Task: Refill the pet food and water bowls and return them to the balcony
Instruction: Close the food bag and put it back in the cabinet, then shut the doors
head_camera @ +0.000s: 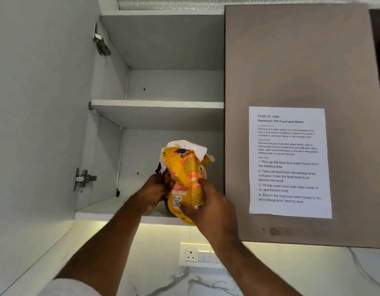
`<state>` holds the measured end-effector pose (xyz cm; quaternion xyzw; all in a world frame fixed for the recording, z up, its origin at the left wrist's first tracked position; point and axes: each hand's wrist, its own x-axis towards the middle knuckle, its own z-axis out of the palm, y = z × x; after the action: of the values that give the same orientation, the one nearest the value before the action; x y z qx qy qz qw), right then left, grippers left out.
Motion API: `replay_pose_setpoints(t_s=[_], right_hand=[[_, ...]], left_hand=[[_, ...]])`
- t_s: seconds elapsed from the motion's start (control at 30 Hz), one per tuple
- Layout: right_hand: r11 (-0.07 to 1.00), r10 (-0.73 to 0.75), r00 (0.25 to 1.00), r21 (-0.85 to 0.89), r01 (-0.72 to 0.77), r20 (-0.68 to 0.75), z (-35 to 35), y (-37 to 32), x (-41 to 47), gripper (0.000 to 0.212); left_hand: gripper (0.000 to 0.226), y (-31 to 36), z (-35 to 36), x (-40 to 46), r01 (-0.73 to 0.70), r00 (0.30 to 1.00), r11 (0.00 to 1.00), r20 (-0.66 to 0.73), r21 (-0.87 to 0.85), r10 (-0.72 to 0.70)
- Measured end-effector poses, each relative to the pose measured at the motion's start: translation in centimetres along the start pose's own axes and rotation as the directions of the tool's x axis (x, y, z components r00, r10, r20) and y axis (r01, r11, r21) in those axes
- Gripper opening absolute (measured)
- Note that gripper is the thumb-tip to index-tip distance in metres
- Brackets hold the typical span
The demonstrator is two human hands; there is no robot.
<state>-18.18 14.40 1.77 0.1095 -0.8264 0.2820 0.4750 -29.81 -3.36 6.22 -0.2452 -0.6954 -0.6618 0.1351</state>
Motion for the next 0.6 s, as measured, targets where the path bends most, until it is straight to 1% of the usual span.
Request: replay_pose_setpoints(t_s=[0.1,0.2,0.3,0.4,0.5,0.6], right_hand=[[0.996,-0.002,1.0,-0.094,0.0,-0.024,1.4,-0.3,0.6,0.087],[0.985,0.012,1.0,-0.172,-0.011,0.006,2.8,-0.8,1.4,0.086],[0.966,0.046,0.999,-0.254,-0.039,0.022,4.4,-1.0,2.3,0.085],[0.95,0.075,0.997,-0.306,-0.06,0.036,5.8,-0.8,3.1,0.088],[0.942,0.107,0.993,-0.326,-0.084,0.053,6.8,-0.5,4.0,0.091],[0.933,0.123,0.992,-0.346,-0.102,0.041,7.6,-0.2,4.7,0.091]], left_hand=[[0.015,-0.6,0.2,1.5,0.031,0.999,0.998,-0.032,0.061,-0.029],[0.015,-1.7,0.0,3.2,0.098,0.991,0.986,-0.101,0.135,-0.085],[0.039,-3.1,-0.7,4.7,0.14,0.976,0.963,-0.193,0.23,-0.096],[0.055,-4.2,-1.5,5.3,0.165,0.964,0.933,-0.254,0.321,-0.083],[0.059,-4.9,-2.0,5.2,0.165,0.956,0.909,-0.288,0.382,-0.053],[0.054,-4.9,-2.0,5.0,0.147,0.952,0.89,-0.306,0.432,-0.009]])
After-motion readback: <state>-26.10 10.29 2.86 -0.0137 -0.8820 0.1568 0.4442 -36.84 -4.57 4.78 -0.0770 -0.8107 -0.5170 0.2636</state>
